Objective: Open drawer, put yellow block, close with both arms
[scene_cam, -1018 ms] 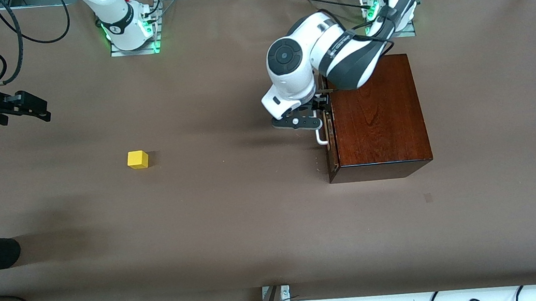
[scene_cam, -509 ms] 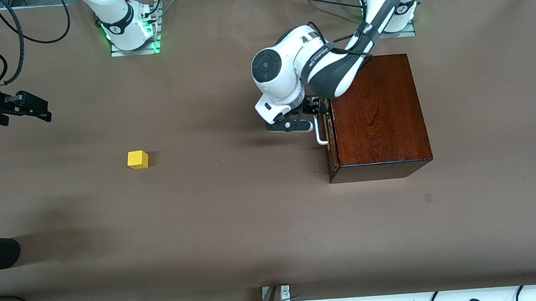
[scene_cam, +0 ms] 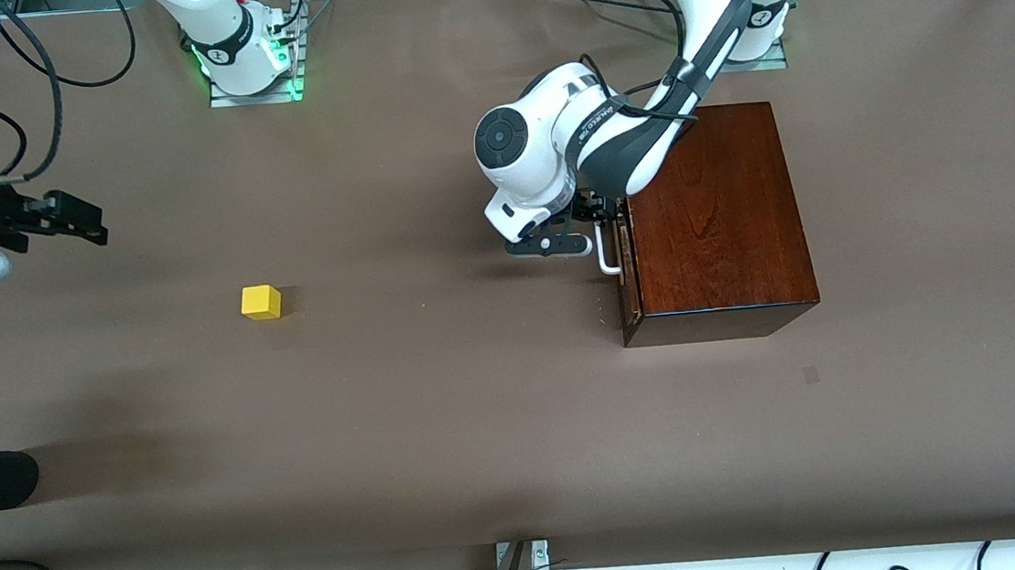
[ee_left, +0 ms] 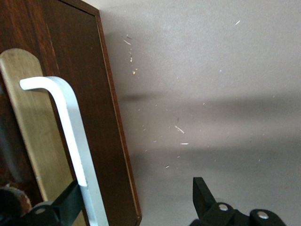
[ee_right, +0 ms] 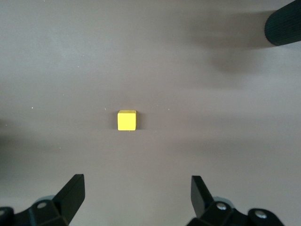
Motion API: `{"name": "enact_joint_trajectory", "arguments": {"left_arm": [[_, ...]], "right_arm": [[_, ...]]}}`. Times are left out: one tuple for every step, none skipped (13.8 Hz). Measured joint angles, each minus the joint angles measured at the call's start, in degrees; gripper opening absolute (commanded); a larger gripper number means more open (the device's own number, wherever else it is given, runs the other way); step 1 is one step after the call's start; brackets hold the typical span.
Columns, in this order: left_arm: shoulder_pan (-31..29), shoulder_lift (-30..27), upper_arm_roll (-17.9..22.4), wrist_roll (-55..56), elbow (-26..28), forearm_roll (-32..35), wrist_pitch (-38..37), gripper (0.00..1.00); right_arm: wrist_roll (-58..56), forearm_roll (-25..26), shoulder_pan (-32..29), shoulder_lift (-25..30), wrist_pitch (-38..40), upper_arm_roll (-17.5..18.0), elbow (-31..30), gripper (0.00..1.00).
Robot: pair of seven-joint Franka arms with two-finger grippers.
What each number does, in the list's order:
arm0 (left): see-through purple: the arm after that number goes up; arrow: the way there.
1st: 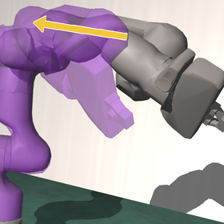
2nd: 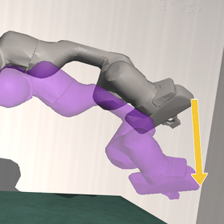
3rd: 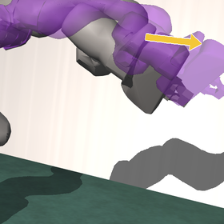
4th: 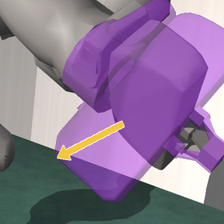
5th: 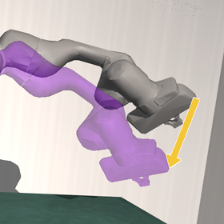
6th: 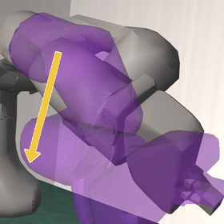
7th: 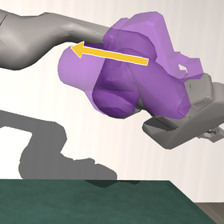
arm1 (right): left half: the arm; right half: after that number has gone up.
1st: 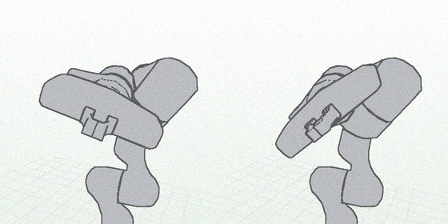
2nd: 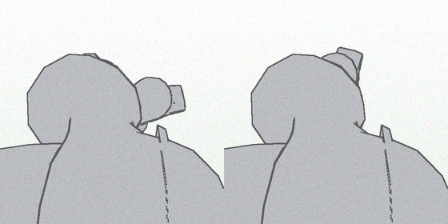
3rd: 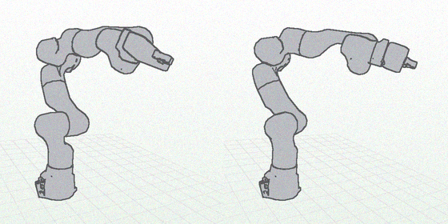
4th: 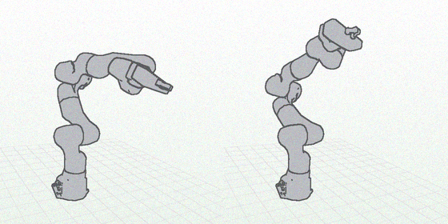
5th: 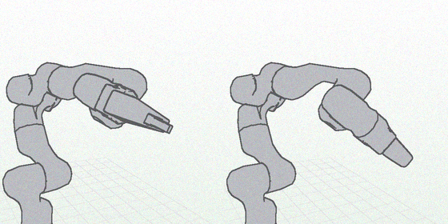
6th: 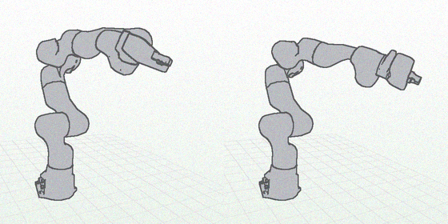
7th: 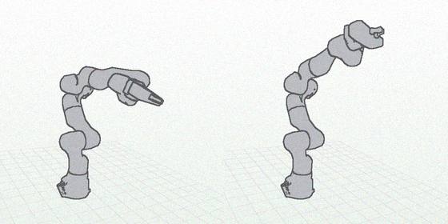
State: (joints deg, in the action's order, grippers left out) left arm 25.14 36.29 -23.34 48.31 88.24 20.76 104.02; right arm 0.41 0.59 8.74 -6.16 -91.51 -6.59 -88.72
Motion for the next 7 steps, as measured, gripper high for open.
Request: {"name": "enact_joint_trajectory", "arguments": {"left_arm": [[0.1, 0.3, 0.0, 0.9, 0.0, 0.0, 1.4, 1.0], [0.4, 0.6, 0.0, 2.1, 0.0, 0.0, 3.0, 1.0], [0.7, 0.9, 0.0, 3.4, 0.0, 0.0, 4.5, 1.0], [1.0, 1.2, 0.0, 4.3, 0.0, 0.0, 5.7, 1.0], [1.2, 1.2, 0.1, 4.7, 0.0, 0.0, 6.4, 1.0], [1.6, 1.2, 0.1, 5.2, 0.0, 0.0, 7.4, 1.0], [2.1, 1.3, 0.2, 5.8, 0.0, 0.0, 8.6, 1.0]], "right_arm": [[-0.1, 0.0, 0.0, -0.4, 0.0, 0.0, 0.0, 1.0], [-0.3, 0.0, 0.1, -0.7, 0.1, 0.1, 0.0, 1.0], [-0.7, 0.0, 0.2, -0.9, 0.1, 0.1, 0.0, 1.0], [-1.1, 0.0, 0.2, -0.9, 0.2, 0.2, 0.0, 1.0], [-1.3, 0.0, 0.3, -0.9, 0.6, 0.3, 0.0, 1.0], [-1.4, -0.1, 0.5, -1.1, 1.1, 0.4, -0.2, 1.0], [-1.4, -0.1, 0.8, -1.5, 1.3, 0.6, -0.6, 1.0]]}}
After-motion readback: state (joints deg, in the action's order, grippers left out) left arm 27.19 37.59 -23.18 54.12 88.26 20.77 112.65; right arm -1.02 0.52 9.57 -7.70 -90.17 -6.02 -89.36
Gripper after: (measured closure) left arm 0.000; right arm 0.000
